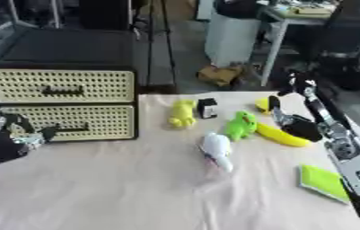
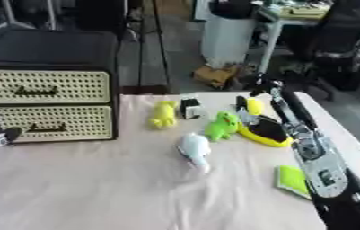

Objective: Pick up objects from table and place into drawer.

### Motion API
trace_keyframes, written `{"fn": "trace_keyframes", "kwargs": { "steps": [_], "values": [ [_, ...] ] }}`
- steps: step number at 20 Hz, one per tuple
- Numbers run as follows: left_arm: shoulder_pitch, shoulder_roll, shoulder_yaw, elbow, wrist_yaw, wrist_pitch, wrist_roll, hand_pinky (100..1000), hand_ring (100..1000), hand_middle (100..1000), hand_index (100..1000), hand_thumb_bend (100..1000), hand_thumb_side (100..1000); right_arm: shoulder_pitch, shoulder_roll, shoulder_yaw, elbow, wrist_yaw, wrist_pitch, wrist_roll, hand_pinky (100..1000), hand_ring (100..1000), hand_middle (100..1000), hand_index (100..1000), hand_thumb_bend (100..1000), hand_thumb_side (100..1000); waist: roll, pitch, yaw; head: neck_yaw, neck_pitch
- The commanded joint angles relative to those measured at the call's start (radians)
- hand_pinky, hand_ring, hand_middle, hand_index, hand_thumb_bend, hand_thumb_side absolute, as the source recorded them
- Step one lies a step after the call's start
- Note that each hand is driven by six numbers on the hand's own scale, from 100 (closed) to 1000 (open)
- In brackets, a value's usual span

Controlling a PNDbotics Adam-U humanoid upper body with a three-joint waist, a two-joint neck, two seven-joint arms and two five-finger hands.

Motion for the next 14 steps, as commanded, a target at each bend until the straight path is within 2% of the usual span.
{"fn": "trace_keyframes", "kwargs": {
  "steps": [1, 9, 14],
  "values": [
    [-0.059, -0.017, -0.023, 0.074, -0.057, -0.013, 0.019, 100, 100, 100, 723, 511, 1000, -0.015, -0.012, -0.003, -0.009, -0.01, -0.002, 0.004, 656, 739, 755, 830, 100, 421, 0.002, -0.013, -0.005, 0.006, 0.003],
    [-0.167, -0.09, -0.068, 0.265, -0.183, -0.045, 0.113, 100, 100, 100, 739, 533, 1000, -0.016, -0.007, 0.0, -0.009, -0.013, -0.004, 0.007, 656, 739, 755, 831, 100, 420, -0.002, -0.012, -0.014, 0.018, 0.007],
    [-0.202, -0.137, -0.059, 0.353, -0.265, -0.047, 0.175, 100, 100, 100, 742, 535, 1000, -0.019, -0.003, 0.002, -0.01, -0.015, -0.005, 0.009, 656, 739, 755, 831, 100, 421, -0.006, -0.008, -0.022, 0.024, 0.008]
  ]
}}
